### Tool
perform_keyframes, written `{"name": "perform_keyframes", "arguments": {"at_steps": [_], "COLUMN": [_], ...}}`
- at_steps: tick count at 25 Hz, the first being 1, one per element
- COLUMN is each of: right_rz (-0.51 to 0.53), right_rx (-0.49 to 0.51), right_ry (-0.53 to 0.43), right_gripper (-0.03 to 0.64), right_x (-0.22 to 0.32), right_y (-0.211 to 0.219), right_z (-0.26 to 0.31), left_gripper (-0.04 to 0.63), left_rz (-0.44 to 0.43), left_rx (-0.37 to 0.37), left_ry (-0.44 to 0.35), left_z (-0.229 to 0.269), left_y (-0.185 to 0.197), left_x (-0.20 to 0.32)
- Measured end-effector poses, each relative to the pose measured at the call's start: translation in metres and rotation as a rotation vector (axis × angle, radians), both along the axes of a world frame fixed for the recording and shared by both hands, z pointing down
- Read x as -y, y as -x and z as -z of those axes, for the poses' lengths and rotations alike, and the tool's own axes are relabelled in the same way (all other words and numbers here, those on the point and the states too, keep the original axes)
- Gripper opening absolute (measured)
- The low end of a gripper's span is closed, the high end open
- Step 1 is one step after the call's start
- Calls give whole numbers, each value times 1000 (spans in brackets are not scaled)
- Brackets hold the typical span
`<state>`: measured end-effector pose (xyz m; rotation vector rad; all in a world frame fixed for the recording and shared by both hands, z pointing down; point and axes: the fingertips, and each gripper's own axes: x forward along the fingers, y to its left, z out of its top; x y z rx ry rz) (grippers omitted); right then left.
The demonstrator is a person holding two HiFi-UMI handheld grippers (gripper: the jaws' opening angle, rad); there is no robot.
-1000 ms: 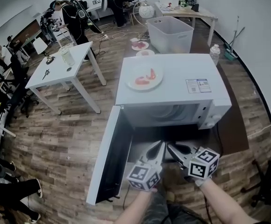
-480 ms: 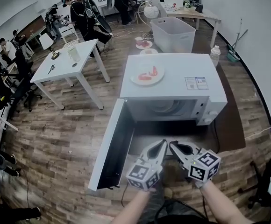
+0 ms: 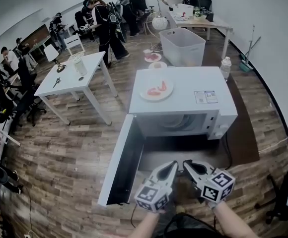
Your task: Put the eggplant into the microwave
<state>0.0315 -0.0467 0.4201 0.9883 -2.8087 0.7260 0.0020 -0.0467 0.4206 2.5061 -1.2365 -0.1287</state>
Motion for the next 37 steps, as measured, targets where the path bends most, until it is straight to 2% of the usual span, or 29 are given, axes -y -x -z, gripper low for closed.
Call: {"name": "perform_keyframes", "arguments": {"at_steps": [4,9,20,25,37], "right_rz": [-4,-12,-11,-19,0], "right_rx": [-17,-20,-10,-2,22], "right_ry": [-16,-21,-44,-37,-33], "right_gripper": [0,0,0,0,0], "right_x": [-1,-3,3,9,23], "right_y": [0,2,4,5,13], "right_z": [2,4,21,23,32], "left_gripper": [2,2,2,2,2], "left_rz": [-43,-6,-9,5,34], "left_rx": [29,-18,-30,-63,-67], "left_ry": [-30,-9,-30,-9,-6], "left_z": [1,6,22,25,31], "left_y": [-7,1,-3,-4,5], "left_x": [-5,-3,9,16,31]}}
